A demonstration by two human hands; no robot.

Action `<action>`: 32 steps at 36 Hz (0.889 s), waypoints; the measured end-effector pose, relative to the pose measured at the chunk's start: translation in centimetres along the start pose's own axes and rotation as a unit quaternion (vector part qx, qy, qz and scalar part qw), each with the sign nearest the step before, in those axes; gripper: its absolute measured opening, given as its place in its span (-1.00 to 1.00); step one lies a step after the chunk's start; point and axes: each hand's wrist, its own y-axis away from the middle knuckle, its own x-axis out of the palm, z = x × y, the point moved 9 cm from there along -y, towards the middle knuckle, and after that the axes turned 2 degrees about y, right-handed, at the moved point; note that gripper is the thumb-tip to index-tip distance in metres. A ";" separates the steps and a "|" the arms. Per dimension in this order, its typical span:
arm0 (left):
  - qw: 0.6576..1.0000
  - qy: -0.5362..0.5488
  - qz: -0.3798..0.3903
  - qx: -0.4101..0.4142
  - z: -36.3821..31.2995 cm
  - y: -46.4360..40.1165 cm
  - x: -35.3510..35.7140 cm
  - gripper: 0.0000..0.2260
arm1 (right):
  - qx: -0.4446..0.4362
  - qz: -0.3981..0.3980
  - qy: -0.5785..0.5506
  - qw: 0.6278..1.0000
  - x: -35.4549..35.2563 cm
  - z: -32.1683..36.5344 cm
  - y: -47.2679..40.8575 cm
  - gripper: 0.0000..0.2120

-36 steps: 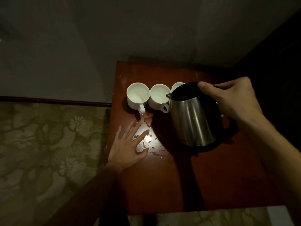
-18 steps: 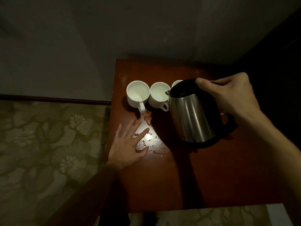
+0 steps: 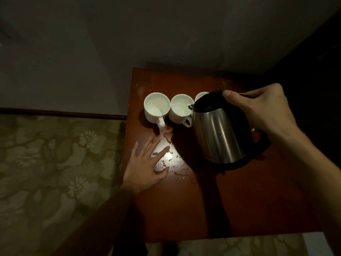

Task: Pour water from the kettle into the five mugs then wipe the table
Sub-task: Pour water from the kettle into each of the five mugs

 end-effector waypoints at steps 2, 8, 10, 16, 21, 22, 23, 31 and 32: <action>1.000 0.004 0.000 -0.001 0.0 0.0 0.0 -0.36 | 0.000 -0.001 -0.001 1.000 0.0 -0.1 0.0 -0.72; 1.000 -0.003 -0.002 -0.001 0.0 0.0 0.0 -0.35 | 0.008 -0.005 0.007 1.000 -0.1 -0.7 -0.3 -0.69; 1.000 0.002 -0.003 -0.002 0.0 0.0 0.0 -0.36 | 0.010 -0.005 0.010 1.000 0.0 -0.7 -0.4 -0.69; 1.000 0.010 -0.006 -0.002 0.0 0.0 -0.1 -0.36 | 0.013 -0.007 0.007 1.000 0.0 -1.1 -0.4 -0.69; 1.000 0.007 -0.008 -0.002 0.0 0.1 -0.2 -0.36 | 0.013 -0.003 0.003 1.000 0.0 -1.3 -0.4 -0.68; 1.000 0.004 -0.009 -0.001 -0.1 0.1 -0.2 -0.36 | 0.012 -0.004 0.004 1.000 -0.1 -1.3 -0.4 -0.68; 1.000 0.001 -0.011 0.001 -0.1 0.1 -0.2 -0.36 | 0.009 -0.004 0.005 1.000 -0.1 -1.3 -0.4 -0.68; 1.000 -0.004 -0.009 0.002 0.0 0.0 -0.1 -0.36 | 0.006 -0.006 0.000 1.000 -0.2 -1.4 -0.6 -0.71; 1.000 -0.005 -0.009 0.002 0.0 0.0 -0.1 -0.36 | 0.005 -0.004 -0.001 1.000 -0.1 -1.5 -0.6 -0.71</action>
